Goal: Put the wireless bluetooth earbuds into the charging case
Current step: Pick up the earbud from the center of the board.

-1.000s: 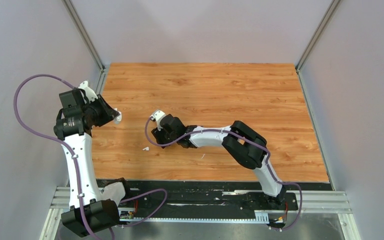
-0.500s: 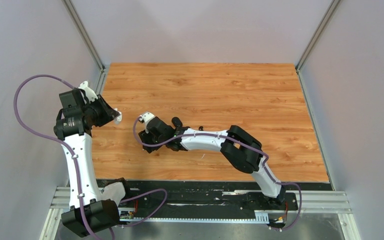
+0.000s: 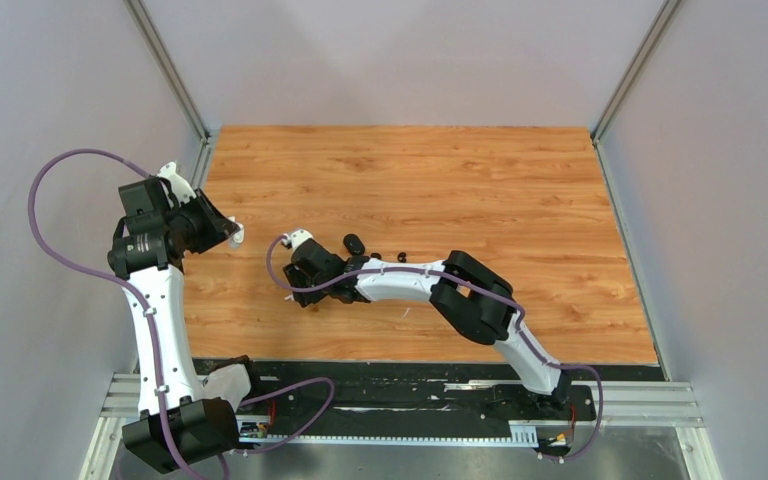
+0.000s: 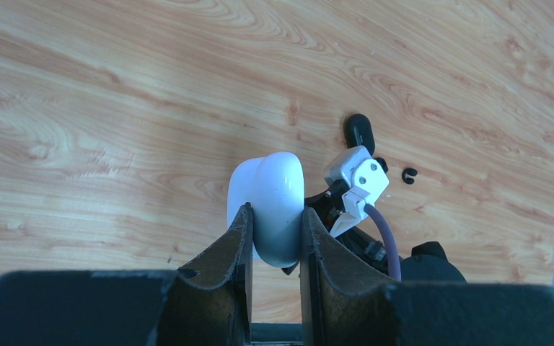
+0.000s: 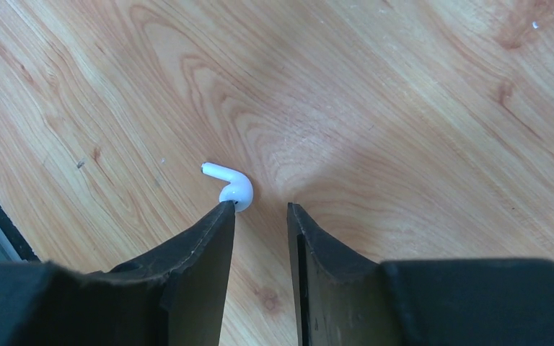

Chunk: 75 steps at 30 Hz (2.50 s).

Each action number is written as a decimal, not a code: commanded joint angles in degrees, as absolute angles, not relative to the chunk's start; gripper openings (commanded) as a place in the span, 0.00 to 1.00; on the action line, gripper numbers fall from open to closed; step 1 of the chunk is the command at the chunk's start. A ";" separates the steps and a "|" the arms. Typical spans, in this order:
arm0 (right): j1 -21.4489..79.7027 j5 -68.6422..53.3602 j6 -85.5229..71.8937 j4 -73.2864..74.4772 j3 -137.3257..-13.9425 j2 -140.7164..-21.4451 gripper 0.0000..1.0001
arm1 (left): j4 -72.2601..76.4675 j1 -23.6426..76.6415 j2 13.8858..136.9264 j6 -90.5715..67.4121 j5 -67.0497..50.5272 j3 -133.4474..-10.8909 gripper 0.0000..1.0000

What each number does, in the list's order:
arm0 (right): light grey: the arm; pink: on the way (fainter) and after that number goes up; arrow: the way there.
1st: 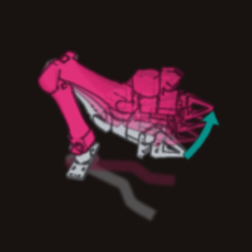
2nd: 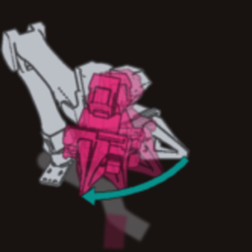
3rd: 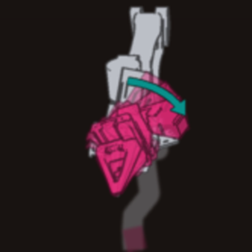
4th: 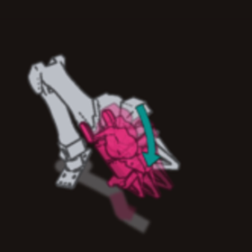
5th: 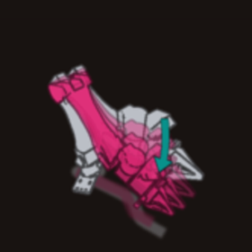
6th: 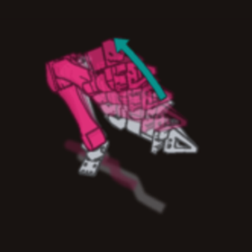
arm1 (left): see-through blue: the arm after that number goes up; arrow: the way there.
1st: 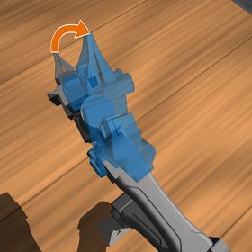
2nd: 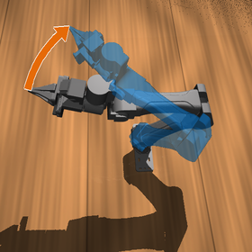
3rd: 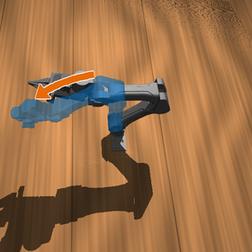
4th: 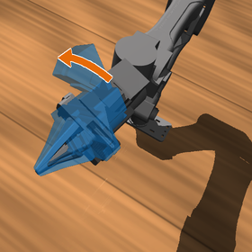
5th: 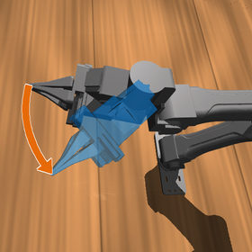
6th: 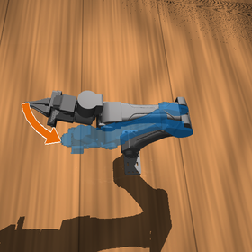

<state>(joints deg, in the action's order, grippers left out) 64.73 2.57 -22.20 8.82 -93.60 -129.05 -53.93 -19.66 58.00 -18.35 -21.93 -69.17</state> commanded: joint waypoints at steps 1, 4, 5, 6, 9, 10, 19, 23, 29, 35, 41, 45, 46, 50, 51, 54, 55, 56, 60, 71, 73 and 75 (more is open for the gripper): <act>65.25 3.42 -24.02 9.23 -96.60 -130.39 0.36 | -52.43 -20.34 57.39 -19.03 -22.32 -70.30 0.00; 65.46 2.37 -24.77 9.23 -97.02 -130.52 0.37 | -52.60 -20.36 57.32 -18.89 -22.52 -70.14 0.00; 65.52 2.30 -24.90 9.23 -97.11 -130.60 0.37 | -52.61 -20.37 57.31 -18.83 -22.61 -70.10 0.00; 65.56 2.28 -25.10 9.29 -97.21 -130.65 0.38 | -52.59 -20.41 57.31 -18.82 -22.64 -69.99 0.00; 65.57 1.97 -25.98 9.32 -97.29 -130.86 0.38 | -52.62 -20.35 57.30 -18.90 -22.85 -69.76 0.00; 65.64 2.08 -26.12 9.39 -97.38 -131.01 0.38 | -52.60 -20.38 57.24 -18.90 -22.89 -69.67 0.00; 65.96 2.81 -29.82 10.41 -99.29 -132.47 0.39 | -52.96 -20.43 57.10 -18.79 -23.50 -68.93 0.00; 66.39 5.49 -30.48 12.46 -101.84 -134.68 0.39 | -53.22 -20.38 57.21 -18.74 -23.55 -69.19 0.00; 66.79 7.04 -28.87 14.69 -101.07 -135.04 0.34 | -53.39 -20.39 57.96 -18.59 -23.72 -69.76 0.00; 66.34 7.20 -25.26 13.68 -97.24 -132.33 0.33 | -52.40 -20.33 58.88 -19.52 -24.53 -69.73 0.00; 65.61 6.54 -22.17 12.14 -94.07 -129.64 0.35 | -51.49 -20.47 59.10 -19.98 -24.68 -69.30 0.00; 65.40 6.70 -22.14 12.05 -93.47 -129.52 0.35 | -51.07 -20.40 59.00 -20.35 -24.85 -68.61 0.00; 65.39 6.49 -22.15 11.93 -93.52 -129.69 0.35 | -51.03 -20.39 58.87 -20.37 -24.90 -68.39 0.00; 65.39 5.10 -21.21 9.94 -93.22 -130.14 0.33 | -51.04 -20.37 58.66 -20.53 -24.93 -68.05 0.00; 65.40 4.82 -20.73 9.14 -93.05 -130.21 0.33 | -51.10 -20.38 58.55 -20.50 -24.91 -68.04 0.00; 65.41 2.23 -17.68 7.06 -92.34 -130.70 0.34 | -51.36 -20.38 58.39 -20.44 -24.87 -67.92 0.00; 65.39 1.38 -16.49 6.44 -91.97 -130.81 0.35 | -51.43 -20.34 58.33 -20.46 -24.92 -67.88 0.00; 65.39 1.03 -15.17 5.62 -91.53 -130.74 0.35 | -51.49 -20.37 58.29 -20.47 -24.98 -67.75 0.00; 64.33 -3.22 -9.85 2.76 -89.72 -130.58 0.37 | -51.34 -20.34 58.09 -20.61 -25.16 -67.55 0.00; 62.33 -7.34 -2.71 2.08 -90.10 -131.65 0.29 | -51.08 -20.46 57.33 -20.91 -25.63 -66.42 0.00; 62.40 -8.29 -1.98 1.84 -89.89 -131.79 0.28 | -51.10 -20.35 57.22 -20.93 -25.62 -66.40 0.00; 62.45 -9.70 -0.55 1.27 -89.49 -131.84 0.28 | -51.19 -20.33 57.14 -20.83 -25.63 -66.43 0.00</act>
<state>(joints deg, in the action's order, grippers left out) 62.48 -6.81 -4.51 -0.32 -91.07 -130.21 -52.86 -19.92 58.50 -20.29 -24.58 -66.37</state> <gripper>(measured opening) 0.282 0.289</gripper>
